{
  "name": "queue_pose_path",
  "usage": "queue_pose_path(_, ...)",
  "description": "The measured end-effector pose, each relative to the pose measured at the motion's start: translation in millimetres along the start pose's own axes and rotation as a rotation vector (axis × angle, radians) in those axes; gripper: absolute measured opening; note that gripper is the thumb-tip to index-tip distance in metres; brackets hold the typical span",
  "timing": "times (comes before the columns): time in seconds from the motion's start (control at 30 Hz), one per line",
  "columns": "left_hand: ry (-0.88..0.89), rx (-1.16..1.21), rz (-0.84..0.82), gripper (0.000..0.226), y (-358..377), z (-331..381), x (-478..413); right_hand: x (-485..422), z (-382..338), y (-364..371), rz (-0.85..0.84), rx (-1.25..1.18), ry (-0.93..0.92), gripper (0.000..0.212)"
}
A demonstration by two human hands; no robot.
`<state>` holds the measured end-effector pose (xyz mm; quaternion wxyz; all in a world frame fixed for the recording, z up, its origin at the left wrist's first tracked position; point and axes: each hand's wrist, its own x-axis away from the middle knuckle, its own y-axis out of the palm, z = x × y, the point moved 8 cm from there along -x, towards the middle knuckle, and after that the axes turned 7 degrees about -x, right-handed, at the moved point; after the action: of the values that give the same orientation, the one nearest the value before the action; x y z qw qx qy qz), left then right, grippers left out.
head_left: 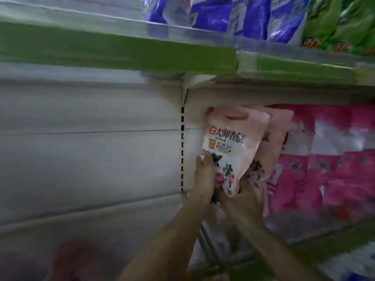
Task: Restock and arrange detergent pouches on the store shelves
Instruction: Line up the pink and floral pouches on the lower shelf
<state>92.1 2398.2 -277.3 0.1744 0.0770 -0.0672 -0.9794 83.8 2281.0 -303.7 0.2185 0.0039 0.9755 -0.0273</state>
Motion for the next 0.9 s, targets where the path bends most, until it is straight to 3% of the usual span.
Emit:
queue_pose_path(0.27, 0.004, -0.050, -0.089, 0.052, -8, 2, -1, 7, -11, 10, -0.092, -0.083, 0.070, 0.042)
queue_pose_path(0.37, 0.000, -0.034, -0.135, 0.052, -18, 9, 7, 13, -30, 5, -0.079, -0.107, -0.030, 0.038)
queue_pose_path(0.47, 0.058, -0.125, -0.114, 0.040, -38, 19, 25, 17, -56, -15, 0.084, -0.228, -0.128, 0.035)
queue_pose_path(0.57, 0.149, -0.270, 0.062, 0.039, -73, 35, 53, 30, -84, -33, 0.198, -0.203, -0.259, 0.024)
queue_pose_path(0.73, 0.236, -0.289, 0.271, 0.023, -132, 62, 119, 63, -103, -13, -0.007, -0.136, -0.317, 0.017)
queue_pose_path(0.9, 0.359, -0.340, 0.372, 0.032, -194, 74, 197, 113, -102, 47, -0.262, -0.127, -0.274, 0.018)
